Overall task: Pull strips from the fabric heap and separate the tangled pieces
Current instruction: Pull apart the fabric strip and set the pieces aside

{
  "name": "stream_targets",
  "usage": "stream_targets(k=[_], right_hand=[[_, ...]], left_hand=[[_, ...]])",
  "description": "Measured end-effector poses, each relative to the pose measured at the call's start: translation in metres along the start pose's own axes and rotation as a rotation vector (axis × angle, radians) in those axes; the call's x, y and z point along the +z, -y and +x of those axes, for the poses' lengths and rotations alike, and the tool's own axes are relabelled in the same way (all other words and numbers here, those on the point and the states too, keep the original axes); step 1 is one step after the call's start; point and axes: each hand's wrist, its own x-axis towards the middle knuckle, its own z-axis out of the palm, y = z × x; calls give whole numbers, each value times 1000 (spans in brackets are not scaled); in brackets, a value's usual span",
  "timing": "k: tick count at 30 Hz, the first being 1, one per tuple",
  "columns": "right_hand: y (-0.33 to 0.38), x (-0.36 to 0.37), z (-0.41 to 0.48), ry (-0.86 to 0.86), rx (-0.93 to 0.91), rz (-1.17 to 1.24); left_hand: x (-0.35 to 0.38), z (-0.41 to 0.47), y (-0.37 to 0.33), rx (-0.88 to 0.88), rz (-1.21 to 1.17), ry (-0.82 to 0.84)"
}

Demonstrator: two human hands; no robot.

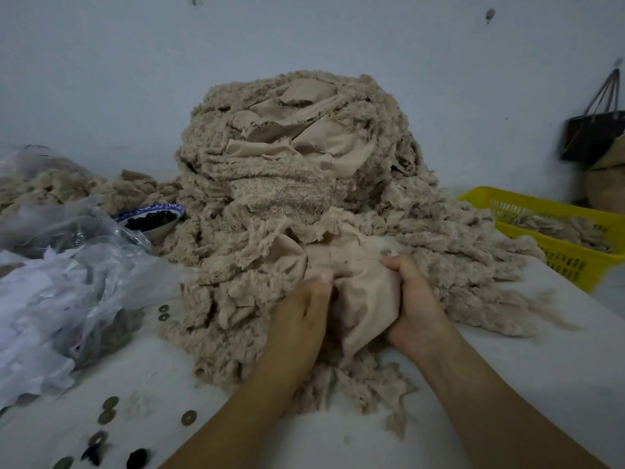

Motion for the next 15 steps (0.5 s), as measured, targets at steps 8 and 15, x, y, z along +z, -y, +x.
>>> stream_targets(k=[8, 15], right_hand=[[-12, 7, -2, 124, 0, -324], [-22, 15, -4, -48, -155, -702]], left_hand=[[-10, 19, 6, -256, -923, 123], [-5, 7, 2, -243, -607, 218]])
